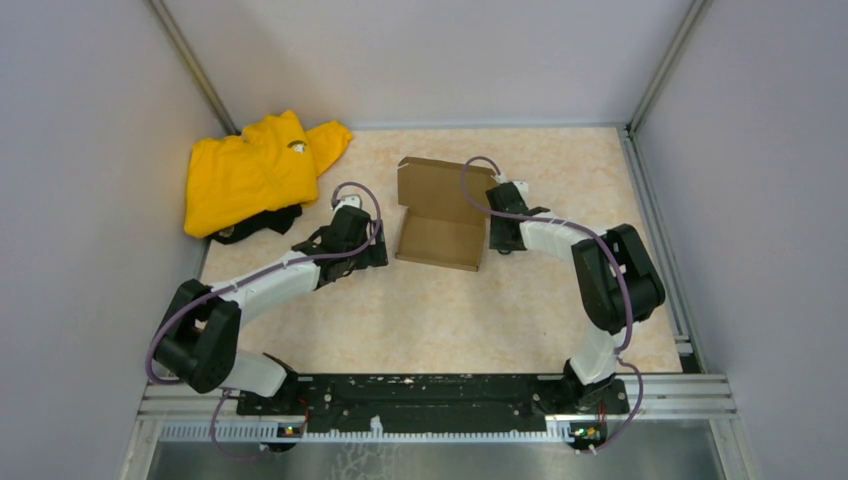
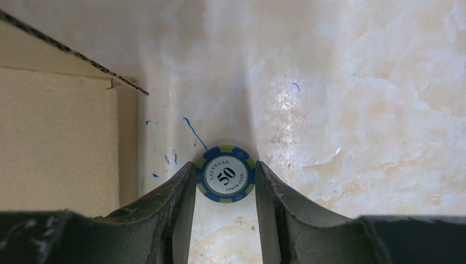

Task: Fold the paper box

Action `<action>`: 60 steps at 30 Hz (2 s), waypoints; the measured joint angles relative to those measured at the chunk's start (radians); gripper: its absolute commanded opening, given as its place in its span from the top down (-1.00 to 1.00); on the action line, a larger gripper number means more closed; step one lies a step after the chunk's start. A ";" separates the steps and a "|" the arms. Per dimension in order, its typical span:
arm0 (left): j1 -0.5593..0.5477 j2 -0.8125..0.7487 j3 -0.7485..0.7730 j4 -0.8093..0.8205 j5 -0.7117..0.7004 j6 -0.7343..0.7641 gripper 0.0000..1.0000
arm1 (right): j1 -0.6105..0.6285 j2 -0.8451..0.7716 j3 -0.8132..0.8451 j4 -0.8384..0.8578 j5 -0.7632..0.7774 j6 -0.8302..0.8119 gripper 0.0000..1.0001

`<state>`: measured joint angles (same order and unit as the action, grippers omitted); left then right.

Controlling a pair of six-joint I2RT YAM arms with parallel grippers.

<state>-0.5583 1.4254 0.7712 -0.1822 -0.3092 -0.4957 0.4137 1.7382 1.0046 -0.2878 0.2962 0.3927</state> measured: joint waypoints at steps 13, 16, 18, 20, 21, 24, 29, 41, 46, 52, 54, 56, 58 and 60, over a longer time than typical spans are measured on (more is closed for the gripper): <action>0.000 0.007 0.000 0.001 0.004 0.000 -0.97 | 0.000 -0.009 0.000 -0.030 -0.005 -0.004 0.21; 0.000 0.009 0.000 0.001 0.004 0.000 -0.97 | 0.000 -0.011 0.000 -0.036 -0.008 -0.007 0.21; 0.000 0.009 0.000 0.002 0.004 0.000 -0.97 | 0.000 -0.011 0.000 -0.037 -0.010 -0.008 0.21; 0.000 0.009 0.000 0.002 0.004 0.000 -0.97 | 0.000 -0.012 0.000 -0.038 -0.010 -0.008 0.21; 0.000 0.009 0.000 0.002 0.004 0.000 -0.97 | 0.000 -0.013 0.000 -0.039 -0.011 -0.008 0.21; 0.000 0.009 0.000 0.002 0.004 0.000 -0.97 | 0.000 -0.017 0.000 -0.042 -0.012 -0.008 0.21; 0.000 0.011 0.002 0.001 0.004 0.000 -0.97 | 0.000 -0.017 0.000 -0.042 -0.014 -0.008 0.20; 0.000 0.021 0.012 0.002 0.005 0.000 -0.97 | 0.000 -0.026 0.032 -0.053 -0.019 -0.009 0.20; 0.000 0.023 0.012 0.002 0.005 0.000 -0.97 | 0.000 -0.034 0.033 -0.059 -0.021 -0.010 0.20; 0.000 0.025 0.012 0.003 0.005 0.000 -0.97 | 0.000 -0.048 0.045 -0.068 -0.026 -0.016 0.21; 0.000 0.026 0.012 0.003 0.006 0.000 -0.97 | 0.000 -0.059 0.045 -0.073 -0.028 -0.017 0.20; 0.000 0.026 0.012 0.003 0.007 0.000 -0.97 | 0.000 -0.067 0.051 -0.081 -0.029 -0.018 0.20; 0.000 0.026 0.012 0.003 0.007 0.000 -0.97 | 0.000 -0.069 0.065 -0.087 -0.031 -0.020 0.13; 0.000 0.026 0.014 0.002 0.008 0.000 -0.97 | 0.000 -0.069 0.089 -0.097 -0.032 -0.024 0.05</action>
<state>-0.5583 1.4509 0.7853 -0.1802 -0.3016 -0.4961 0.4137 1.6691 1.0931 -0.3847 0.2638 0.3691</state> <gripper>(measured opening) 0.987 0.425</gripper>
